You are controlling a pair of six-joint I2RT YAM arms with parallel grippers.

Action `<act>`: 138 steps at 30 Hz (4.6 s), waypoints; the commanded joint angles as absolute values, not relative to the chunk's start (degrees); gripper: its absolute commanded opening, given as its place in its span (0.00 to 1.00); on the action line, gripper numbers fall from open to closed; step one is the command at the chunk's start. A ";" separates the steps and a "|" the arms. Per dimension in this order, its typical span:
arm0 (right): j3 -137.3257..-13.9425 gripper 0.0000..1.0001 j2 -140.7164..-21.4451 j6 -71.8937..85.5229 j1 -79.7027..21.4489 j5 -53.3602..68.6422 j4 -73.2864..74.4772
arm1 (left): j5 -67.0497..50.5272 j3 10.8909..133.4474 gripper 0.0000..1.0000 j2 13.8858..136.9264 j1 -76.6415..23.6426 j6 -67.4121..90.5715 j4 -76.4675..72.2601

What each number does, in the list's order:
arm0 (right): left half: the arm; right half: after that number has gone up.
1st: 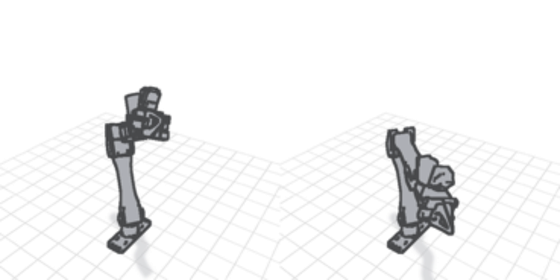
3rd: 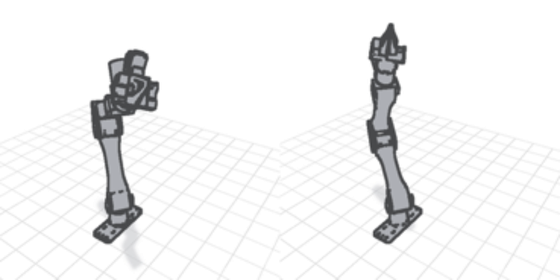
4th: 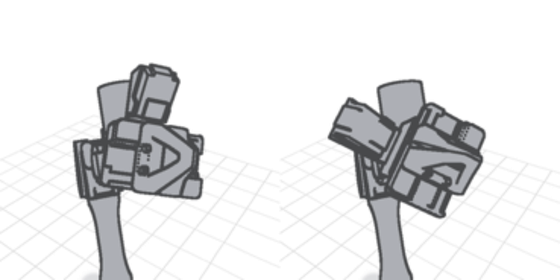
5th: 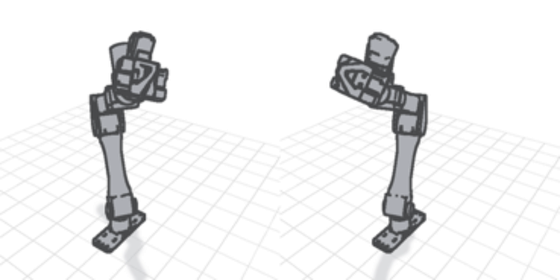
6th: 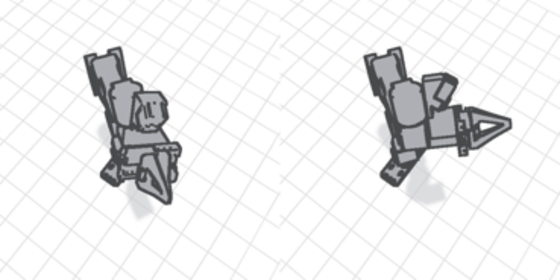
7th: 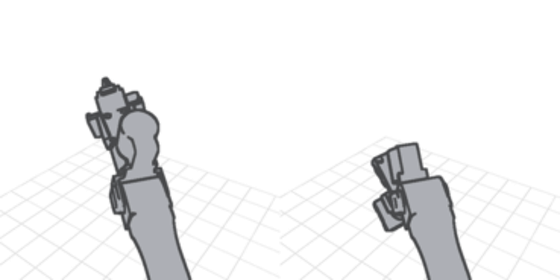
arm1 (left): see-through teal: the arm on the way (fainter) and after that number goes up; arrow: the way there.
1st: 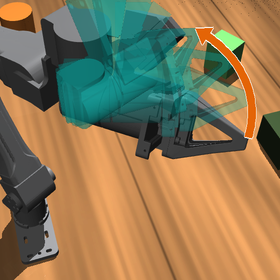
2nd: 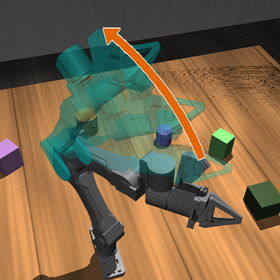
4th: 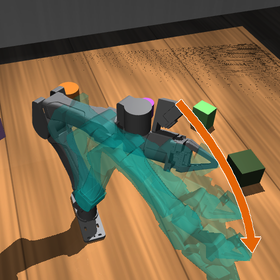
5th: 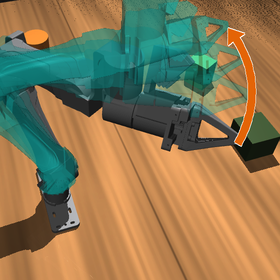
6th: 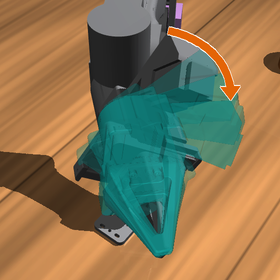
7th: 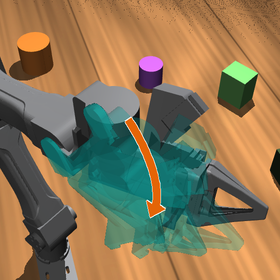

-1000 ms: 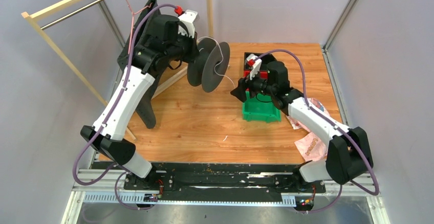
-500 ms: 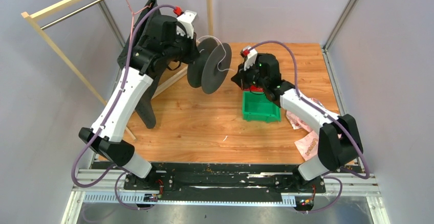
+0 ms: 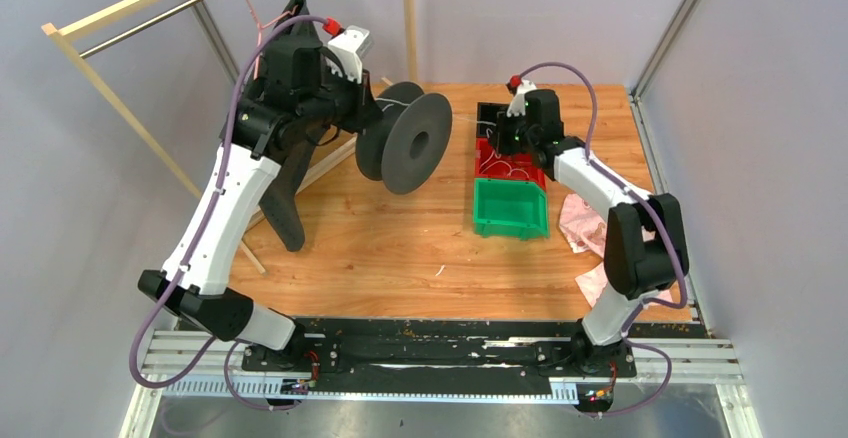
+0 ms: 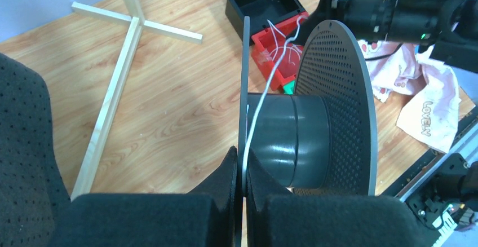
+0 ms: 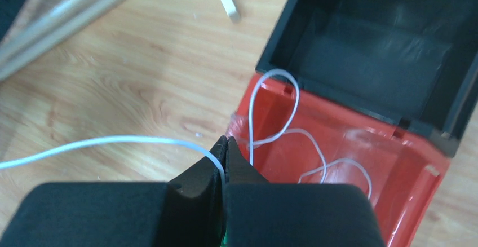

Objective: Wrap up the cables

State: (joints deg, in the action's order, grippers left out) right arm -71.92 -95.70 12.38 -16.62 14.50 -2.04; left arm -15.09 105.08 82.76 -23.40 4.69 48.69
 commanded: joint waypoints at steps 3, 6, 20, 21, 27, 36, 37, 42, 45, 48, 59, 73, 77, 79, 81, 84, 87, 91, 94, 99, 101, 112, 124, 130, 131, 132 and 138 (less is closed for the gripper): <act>-65.94 0.01 -92.47 11.72 -20.18 14.64 0.92 | -15.43 108.02 0.00 81.01 -21.50 9.17 43.85; -61.99 0.01 -88.51 13.21 -23.35 13.59 0.49 | -12.18 106.47 0.00 81.36 -21.45 13.65 39.79; -61.63 0.01 -78.31 12.47 -46.32 8.28 0.72 | 15.06 91.28 0.00 80.03 -22.22 31.18 17.71; -62.92 0.01 -77.88 11.50 -47.27 10.30 0.93 | 17.04 89.39 0.00 79.65 -22.96 31.28 16.08; -72.89 0.01 -78.85 10.75 -48.25 25.21 2.60 | 25.70 86.75 0.00 80.99 -28.59 23.94 13.58; -81.26 0.01 -78.23 6.17 -47.01 24.54 0.53 | 14.98 80.73 0.00 78.58 -29.00 17.28 12.48; -81.94 0.02 -78.42 5.80 -46.42 24.11 0.50 | 13.43 80.21 0.00 78.19 -29.00 16.39 12.62; -84.62 0.06 -79.61 5.73 -42.95 22.96 -1.60 | 5.28 77.35 0.00 75.57 -29.00 12.22 13.03; -85.61 0.06 -80.22 4.72 -41.24 21.42 -1.76 | -0.72 75.69 0.00 73.82 -29.00 10.11 12.84; -85.87 0.06 -80.48 3.68 -39.58 19.50 -1.81 | -5.68 76.57 0.00 73.20 -29.00 7.89 15.50; -78.25 0.27 -81.72 3.98 -31.45 12.83 -0.26 | -10.22 83.74 0.00 70.19 -28.92 3.07 22.36; -64.84 0.64 -74.62 7.19 -24.42 18.53 -2.65 | -7.34 103.60 0.00 73.86 -28.57 7.66 31.13; -55.65 0.71 -71.21 3.80 -24.43 22.16 -11.74 | -6.48 106.84 0.00 74.13 -28.39 9.01 31.31; -53.00 0.75 -70.64 3.79 -24.39 24.02 -14.91 | -6.32 108.14 0.00 74.26 -28.30 9.49 31.32; -52.58 0.77 -71.27 5.07 -24.43 26.23 -15.92 | -6.35 109.11 0.00 74.43 -28.24 9.87 31.33; -52.91 0.78 -73.34 8.45 -24.43 28.69 -17.85 | -6.55 109.66 0.00 74.41 -28.21 10.35 31.13; -52.49 0.78 -75.69 10.51 -25.31 30.31 -22.00 | -6.49 109.77 0.00 74.43 -28.21 10.78 30.96; -52.40 0.77 -80.43 9.06 -27.04 28.40 -27.40 | -6.75 110.01 0.00 74.52 -28.21 11.30 30.56; -53.57 0.75 -85.66 11.54 -27.16 27.65 -32.90 | -7.02 110.49 0.00 74.74 -28.13 11.91 30.19; -57.57 0.54 -91.96 15.97 -27.27 31.51 -36.67 | -6.12 111.59 0.00 75.59 -27.80 13.21 29.72; -58.28 0.25 -92.61 16.79 -27.40 32.92 -35.68 | -4.48 111.63 0.00 75.76 -27.77 14.74 28.74; -54.34 0.01 -77.92 8.96 -36.69 23.22 -13.86 | 19.77 98.97 0.00 77.60 -27.85 29.33 13.47; -71.57 0.01 -70.92 -3.48 -43.00 36.72 -0.99 | 14.72 100.95 0.00 87.50 -29.20 13.56 15.18; -76.34 0.01 -72.49 -3.87 -41.93 30.57 -5.23 | 6.32 96.17 0.00 85.47 -29.36 11.29 14.53; -76.86 0.01 -72.68 -4.18 -41.65 28.97 -5.73 | 4.56 95.69 0.00 85.24 -29.36 10.45 14.79; -77.23 0.01 -72.87 -4.71 -41.32 27.54 -6.18 | 2.85 95.37 0.00 84.97 -29.36 9.62 15.31; -80.06 0.01 -74.26 -10.00 -39.13 21.78 -3.70 | -5.98 93.18 0.00 82.39 -29.31 3.09 18.78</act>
State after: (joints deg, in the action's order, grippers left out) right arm -76.73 -73.80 -4.89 -40.93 27.07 -4.54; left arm 1.98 93.78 86.41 -29.34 8.75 19.59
